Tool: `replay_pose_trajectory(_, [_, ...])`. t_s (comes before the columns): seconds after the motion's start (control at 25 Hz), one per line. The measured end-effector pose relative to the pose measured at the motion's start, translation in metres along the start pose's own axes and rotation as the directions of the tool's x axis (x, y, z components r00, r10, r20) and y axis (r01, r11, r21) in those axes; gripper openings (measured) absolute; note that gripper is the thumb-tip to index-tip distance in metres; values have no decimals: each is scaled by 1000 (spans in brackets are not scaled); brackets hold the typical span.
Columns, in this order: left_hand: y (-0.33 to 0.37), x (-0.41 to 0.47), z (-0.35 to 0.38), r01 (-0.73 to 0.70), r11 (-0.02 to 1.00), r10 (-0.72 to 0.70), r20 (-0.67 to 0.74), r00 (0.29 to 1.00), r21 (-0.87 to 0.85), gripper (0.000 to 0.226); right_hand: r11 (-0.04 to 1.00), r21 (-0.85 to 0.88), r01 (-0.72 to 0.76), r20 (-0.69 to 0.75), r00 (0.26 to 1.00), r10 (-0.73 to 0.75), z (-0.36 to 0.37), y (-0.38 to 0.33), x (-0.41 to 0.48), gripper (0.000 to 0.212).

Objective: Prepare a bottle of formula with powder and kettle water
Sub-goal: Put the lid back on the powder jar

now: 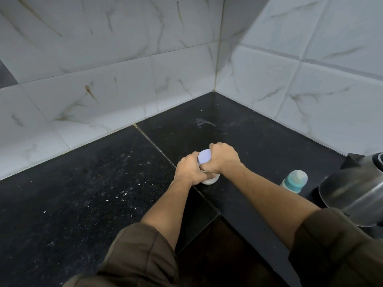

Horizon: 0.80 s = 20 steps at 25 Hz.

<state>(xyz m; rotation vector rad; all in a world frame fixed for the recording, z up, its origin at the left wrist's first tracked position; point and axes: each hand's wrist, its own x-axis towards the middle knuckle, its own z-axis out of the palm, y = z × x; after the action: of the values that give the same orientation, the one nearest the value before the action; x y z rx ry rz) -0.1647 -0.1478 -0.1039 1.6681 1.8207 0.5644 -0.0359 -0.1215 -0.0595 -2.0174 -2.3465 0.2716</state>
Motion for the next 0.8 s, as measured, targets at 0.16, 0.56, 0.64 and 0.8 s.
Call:
replay_pose_trajectory(0.16, [12, 9, 1, -50, 998, 52, 65, 997, -31, 82, 999, 49, -13, 15, 1000, 12, -15, 17, 1, 44])
replay_pose_trajectory(0.56, [126, 56, 52, -284, 959, 281, 154, 947, -2, 92, 928, 88, -362, -97, 924, 370, -60, 145, -3, 58])
replay_pose_trajectory(0.64, [141, 62, 66, -323, 946, 315, 168, 934, 17, 86, 903, 77, -424, -97, 898, 430, -64, 172, -8, 59])
replay_pose_trajectory(0.8, [161, 68, 87, -361, 931, 349, 167, 922, 47, 81, 861, 77, -503, -72, 859, 508, -62, 211, -12, 58])
